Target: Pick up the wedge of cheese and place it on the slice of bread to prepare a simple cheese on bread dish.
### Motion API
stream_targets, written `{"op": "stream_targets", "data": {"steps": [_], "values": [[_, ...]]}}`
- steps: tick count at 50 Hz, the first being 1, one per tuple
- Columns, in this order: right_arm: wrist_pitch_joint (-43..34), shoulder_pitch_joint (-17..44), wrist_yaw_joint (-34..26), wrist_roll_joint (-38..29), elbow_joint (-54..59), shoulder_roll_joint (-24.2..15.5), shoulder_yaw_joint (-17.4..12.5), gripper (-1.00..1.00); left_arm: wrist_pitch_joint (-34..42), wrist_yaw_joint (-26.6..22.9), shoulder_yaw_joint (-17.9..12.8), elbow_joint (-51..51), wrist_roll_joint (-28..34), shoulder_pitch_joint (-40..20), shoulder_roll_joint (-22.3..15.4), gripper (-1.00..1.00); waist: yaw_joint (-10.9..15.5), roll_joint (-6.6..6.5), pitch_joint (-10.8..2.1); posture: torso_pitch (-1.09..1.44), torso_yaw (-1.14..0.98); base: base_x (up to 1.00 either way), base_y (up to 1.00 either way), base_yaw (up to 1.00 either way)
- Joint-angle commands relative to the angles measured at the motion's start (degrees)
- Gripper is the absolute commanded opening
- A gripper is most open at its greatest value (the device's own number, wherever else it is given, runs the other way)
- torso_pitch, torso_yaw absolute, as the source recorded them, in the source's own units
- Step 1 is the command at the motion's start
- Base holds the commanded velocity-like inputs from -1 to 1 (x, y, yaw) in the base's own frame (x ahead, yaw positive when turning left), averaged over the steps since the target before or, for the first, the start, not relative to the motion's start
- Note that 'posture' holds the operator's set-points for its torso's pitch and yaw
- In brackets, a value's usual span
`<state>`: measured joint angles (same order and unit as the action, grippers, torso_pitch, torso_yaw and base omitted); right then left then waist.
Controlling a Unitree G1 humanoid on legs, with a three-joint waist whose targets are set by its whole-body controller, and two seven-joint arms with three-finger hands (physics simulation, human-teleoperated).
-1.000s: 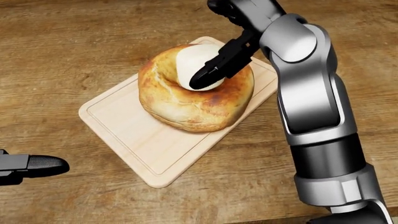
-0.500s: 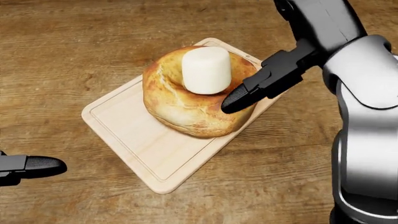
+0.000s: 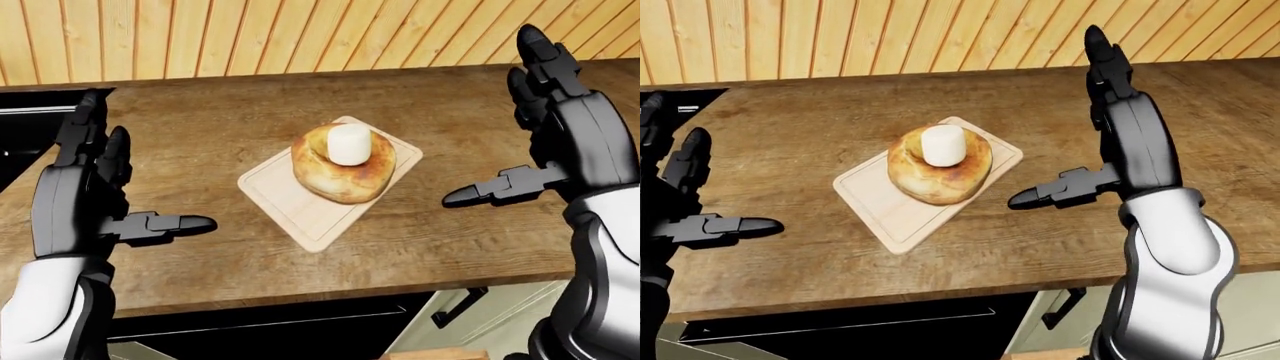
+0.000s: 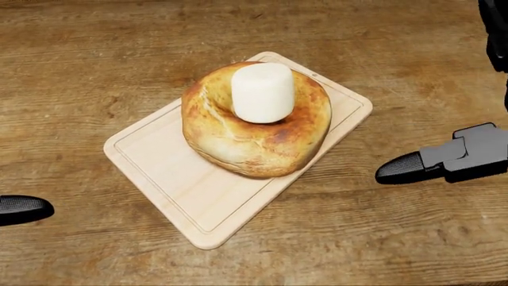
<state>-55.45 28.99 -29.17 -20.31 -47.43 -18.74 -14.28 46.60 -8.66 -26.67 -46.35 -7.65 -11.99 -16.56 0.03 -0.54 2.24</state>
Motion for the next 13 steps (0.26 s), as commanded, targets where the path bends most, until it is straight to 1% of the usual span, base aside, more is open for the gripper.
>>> {"op": "stream_targets", "data": {"steps": [1,3,4,6,8,11,13], "values": [[1.17,0.41,2.63,1.83,-1.68,-0.36,-1.0,1.0,-0.91,0.1,-0.75,-1.86,-0.64,-1.13,-1.06,1.0,0.04,-0.04,-0.95,0.0,0.0,0.0,0.0,0.0],[1.1,-1.07,4.3,3.6,-2.97,-0.05,-2.45,1.0,-0.13,0.24,-1.68,-2.08,-1.28,-1.76,-1.74,1.0,0.01,-0.01,-0.97,0.0,0.0,0.0,0.0,0.0],[1.22,-1.6,4.85,4.38,-3.23,-0.39,-2.73,1.0,0.02,0.46,-2.13,-1.94,-1.52,-1.99,-2.05,1.0,0.03,0.0,-0.99,0.0,0.0,0.0,0.0,0.0],[2.98,-3.57,5.89,5.79,-3.4,-1.02,-4.24,1.0,-0.31,0.37,-2.97,-1.4,-1.83,-1.88,-2.83,1.0,0.07,0.04,-0.93,0.0,0.0,0.0,0.0,0.0],[2.96,-4.38,6.81,7.1,-3.93,-1.53,-5.75,1.0,0.24,0.64,-3.77,-1.6,-2.42,-2.15,-3.43,1.0,0.08,0.08,-0.86,0.0,0.0,0.0,0.0,0.0],[3.51,-5.64,7.51,8.53,-4.54,-2.18,-6.57,1.0,0.65,0.8,-4.22,-1.97,-2.88,-2.17,-4.03,1.0,0.07,0.11,-0.82,0.0,0.0,0.0,0.0,0.0],[3.85,-6.55,7.76,9.32,-4.93,-2.58,-7.43,1.0,1.16,0.75,-5.27,-2.4,-3.6,-2.28,-4.45,1.0,0.04,0.13,-0.79,0.0,0.0,0.0,0.0,0.0]]}}
